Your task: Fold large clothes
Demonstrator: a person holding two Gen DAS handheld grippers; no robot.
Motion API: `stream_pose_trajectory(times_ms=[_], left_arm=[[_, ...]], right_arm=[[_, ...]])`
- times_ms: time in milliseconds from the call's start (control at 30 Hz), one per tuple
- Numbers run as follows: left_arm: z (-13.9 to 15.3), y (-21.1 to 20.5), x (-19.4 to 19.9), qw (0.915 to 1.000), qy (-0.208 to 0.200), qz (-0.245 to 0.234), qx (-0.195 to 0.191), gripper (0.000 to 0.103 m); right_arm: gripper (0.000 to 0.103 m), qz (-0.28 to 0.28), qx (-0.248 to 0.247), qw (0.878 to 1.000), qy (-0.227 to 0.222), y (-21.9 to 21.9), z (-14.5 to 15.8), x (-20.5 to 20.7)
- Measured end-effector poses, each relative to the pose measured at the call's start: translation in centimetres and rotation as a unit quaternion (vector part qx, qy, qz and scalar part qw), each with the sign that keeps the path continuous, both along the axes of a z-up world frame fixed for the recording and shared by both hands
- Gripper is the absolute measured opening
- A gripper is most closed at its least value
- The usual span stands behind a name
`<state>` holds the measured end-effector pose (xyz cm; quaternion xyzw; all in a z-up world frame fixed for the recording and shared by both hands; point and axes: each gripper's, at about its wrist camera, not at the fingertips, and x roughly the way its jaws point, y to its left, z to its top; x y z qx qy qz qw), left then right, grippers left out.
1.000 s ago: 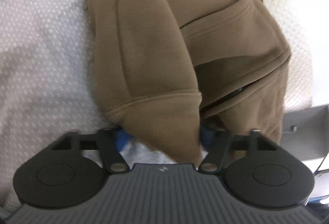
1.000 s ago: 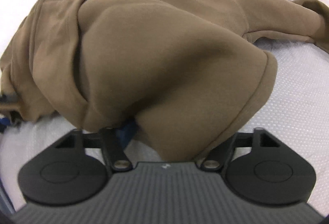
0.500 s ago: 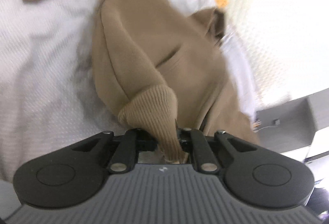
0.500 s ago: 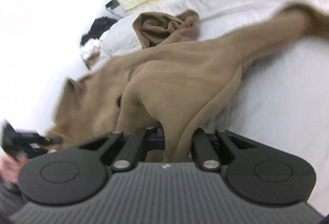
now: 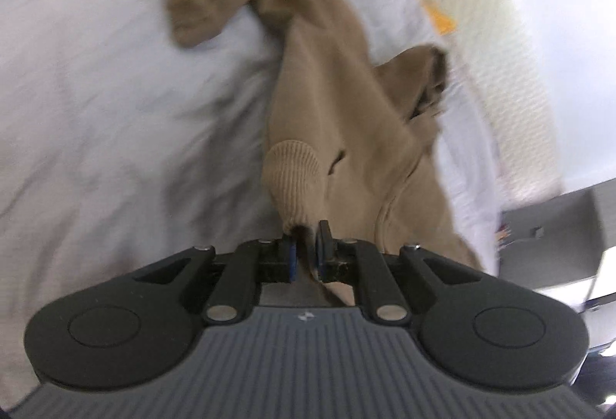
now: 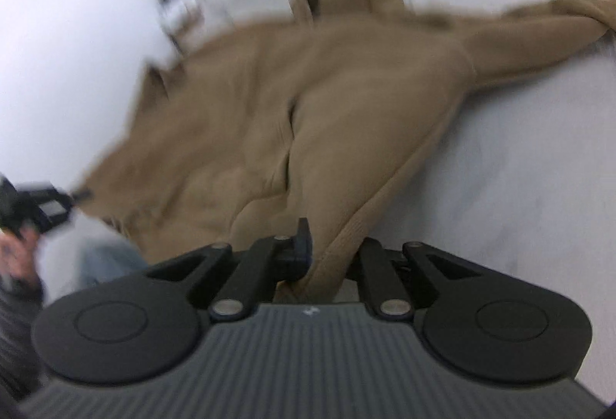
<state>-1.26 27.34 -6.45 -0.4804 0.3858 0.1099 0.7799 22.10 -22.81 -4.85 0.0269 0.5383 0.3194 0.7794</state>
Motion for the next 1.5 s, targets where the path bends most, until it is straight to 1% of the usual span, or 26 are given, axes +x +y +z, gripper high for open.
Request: stream_pose_trajectory(times_ms=[67, 100, 167, 200, 233, 300, 400, 433, 500, 533, 567, 600, 633, 667, 733, 767, 833, 867, 933, 1033, 1133, 1200, 1267, 1333, 1433, 1500], left_arm=[[-0.9, -0.5, -0.2, 0.9993, 0.03, -0.014, 0.015, 0.01], [-1.4, -0.7, 0.1, 0.9981, 0.051, -0.022, 0.026, 0.005], [-2.1, -1.0, 0.5, 0.9952, 0.082, -0.03, 0.044, 0.004], [-2.4, -1.0, 0.4, 0.9939, 0.093, -0.033, 0.05, 0.004], [-2.5, -0.9, 0.7, 0.9932, 0.096, -0.036, 0.054, 0.004], [-3.2, -0.8, 0.9, 0.9923, 0.096, -0.047, 0.062, 0.004], [-2.7, -1.1, 1.0, 0.9904, 0.093, -0.061, 0.083, 0.004], [-2.4, -1.3, 1.2, 0.9893, 0.092, -0.067, 0.091, 0.005], [-2.1, -1.8, 1.8, 0.986, 0.094, -0.085, 0.109, 0.009], [-1.7, -2.0, 1.8, 0.9846, 0.095, -0.092, 0.115, 0.016], [-1.3, -2.1, 2.0, 0.9838, 0.093, -0.098, 0.118, 0.025], [-1.1, -2.1, 2.1, 0.9838, 0.09, -0.102, 0.117, 0.031], [-0.8, -2.1, 2.1, 0.9843, 0.088, -0.103, 0.113, 0.044], [-0.5, -2.0, 2.1, 0.9849, 0.085, -0.102, 0.111, 0.053], [0.1, -1.9, 1.9, 0.9851, 0.076, -0.094, 0.123, 0.057], [0.5, -1.8, 1.8, 0.9853, 0.073, -0.092, 0.124, 0.057], [1.4, -1.7, 1.6, 0.9872, 0.063, -0.086, 0.119, 0.057], [2.0, -1.8, 1.6, 0.9868, 0.058, -0.085, 0.125, 0.057], [3.4, -2.5, 2.0, 0.9851, 0.041, -0.083, 0.145, 0.057], [5.4, -3.9, 3.3, 0.9825, 0.006, -0.087, 0.165, 0.057], [7.2, -6.3, 5.5, 0.9766, -0.031, -0.095, 0.19, 0.057], [8.0, -8.2, 7.4, 0.9719, -0.052, -0.103, 0.205, 0.057], [8.6, -9.9, 9.5, 0.9694, -0.071, -0.11, 0.208, 0.057], [9.1, -11.8, 11.7, 0.9651, -0.084, -0.116, 0.22, 0.057], [9.8, -14.2, 15.1, 0.9584, -0.102, -0.119, 0.238, 0.057], [10.1, -15.7, 17.2, 0.9561, -0.112, -0.12, 0.243, 0.057]], right_arm=[[0.008, 0.009, -0.042, 0.999, 0.022, 0.9, -2.5, -0.5], [0.008, 0.008, -0.062, 0.998, 0.031, 1.3, -3.8, -0.8], [0.009, 0.015, -0.11, 0.993, 0.039, 2.8, -6.3, -1.0], [0.009, 0.02, -0.131, 0.99, 0.04, 3.5, -7.2, -1.2], [0.009, 0.018, -0.141, 0.989, 0.043, 4.0, -7.9, -1.2], [0.01, 0.015, -0.15, 0.988, 0.045, 4.5, -8.4, -1.1], [0.011, -0.007, -0.129, 0.99, 0.055, 4.5, -7.6, -0.4], [0.014, -0.009, -0.125, 0.99, 0.056, 4.2, -7.3, -0.2], [0.032, -0.018, -0.119, 0.991, 0.058, 3.2, -6.5, -0.1], [0.053, -0.026, -0.117, 0.991, 0.059, 2.0, -6.2, -0.4], [0.067, -0.036, -0.11, 0.992, 0.054, 1.6, -5.5, -0.4], [0.07, -0.041, -0.101, 0.993, 0.051, 1.3, -4.9, -0.4], [0.07, -0.045, -0.093, 0.993, 0.049, 0.7, -4.5, -0.5], [0.07, -0.049, -0.084, 0.994, 0.046, 0.7, -4.1, -0.8], [0.071, -0.056, -0.068, 0.995, 0.041, 0.2, -3.5, -0.9], [0.073, -0.061, -0.062, 0.996, 0.037, 0.3, -3.2, -1.0], [0.073, -0.069, -0.054, 0.996, 0.026, 0.5, -3.0, -1.1], [0.072, -0.071, -0.048, 0.996, 0.013, 0.8, -2.8, -1.0], [0.071, -0.071, -0.032, 0.997, -0.002, 2.1, -2.7, -0.6], [0.071, -0.081, -0.006, 0.996, -0.026, 3.5, -1.6, 0.3], [0.071, -0.09, 0.023, 0.994, -0.066, 5.0, 0.1, 1.4], [0.071, -0.103, 0.045, 0.988, -0.102, 6.0, 1.6, 2.1], [0.071, -0.116, 0.068, 0.982, -0.13, 6.6, 2.8, 2.9], [0.071, -0.124, 0.086, 0.976, -0.155, 7.3, 3.8, 3.8], [0.071, -0.14, 0.092, 0.965, -0.202, 8.0, 4.8, 4.9], [0.071, -0.148, 0.097, 0.96, -0.217, 7.8, 4.8, 5.5]])
